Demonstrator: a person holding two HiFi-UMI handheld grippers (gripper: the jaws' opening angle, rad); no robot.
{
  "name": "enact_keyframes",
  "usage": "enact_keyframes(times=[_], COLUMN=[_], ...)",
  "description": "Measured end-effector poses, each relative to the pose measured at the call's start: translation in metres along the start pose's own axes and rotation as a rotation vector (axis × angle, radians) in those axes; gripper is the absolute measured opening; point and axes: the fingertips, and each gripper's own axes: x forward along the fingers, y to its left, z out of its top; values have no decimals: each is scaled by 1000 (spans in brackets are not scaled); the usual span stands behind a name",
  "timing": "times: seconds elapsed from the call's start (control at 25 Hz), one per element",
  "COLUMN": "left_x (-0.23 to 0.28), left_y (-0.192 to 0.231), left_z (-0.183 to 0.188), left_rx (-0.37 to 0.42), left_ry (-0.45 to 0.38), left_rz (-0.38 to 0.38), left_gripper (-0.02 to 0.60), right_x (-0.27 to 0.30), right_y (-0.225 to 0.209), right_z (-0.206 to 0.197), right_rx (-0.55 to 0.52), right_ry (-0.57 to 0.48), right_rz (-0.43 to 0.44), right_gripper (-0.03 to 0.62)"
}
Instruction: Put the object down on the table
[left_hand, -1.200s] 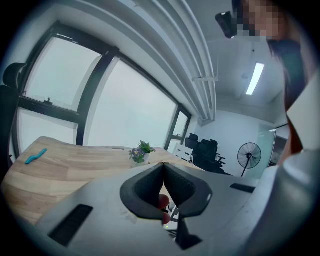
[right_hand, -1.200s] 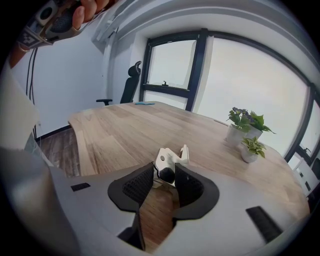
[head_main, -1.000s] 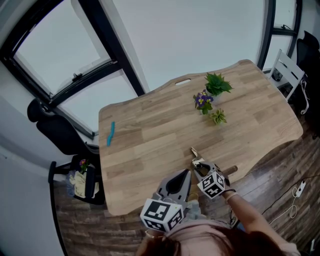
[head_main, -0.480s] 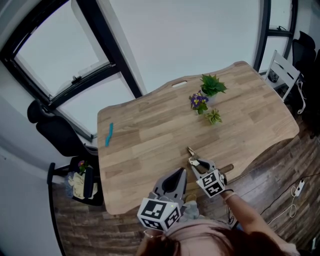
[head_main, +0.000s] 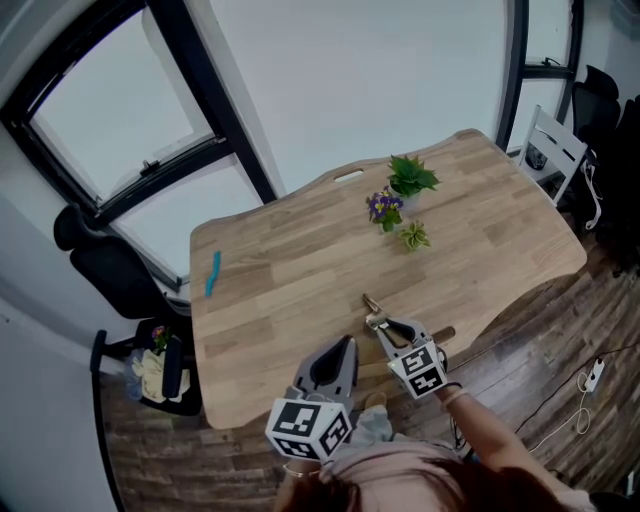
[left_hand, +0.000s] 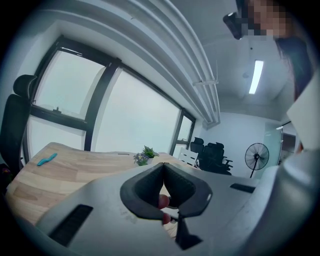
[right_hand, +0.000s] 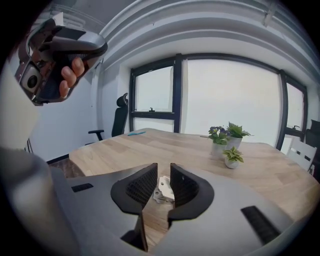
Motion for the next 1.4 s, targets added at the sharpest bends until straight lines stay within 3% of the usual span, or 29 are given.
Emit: enact_keyframes(times=[0.44, 1.08, 1.4], left_x=[-13, -22, -25], left_y=[-10, -46, -56], left_z=[-5, -4, -1], left_rx=[57, 89, 100], left_ry=[-4, -23, -30], left_rz=[47, 8, -6], left_gripper=[3, 3, 2], right_x=[-50, -128, -163], right_y=[-5, -12, -10], right_z=[27, 65, 82], right_rx=[47, 95, 121], right_ry=[-95, -219, -287], right_rz=[-35, -108, -87], right_gripper=[41, 0, 0])
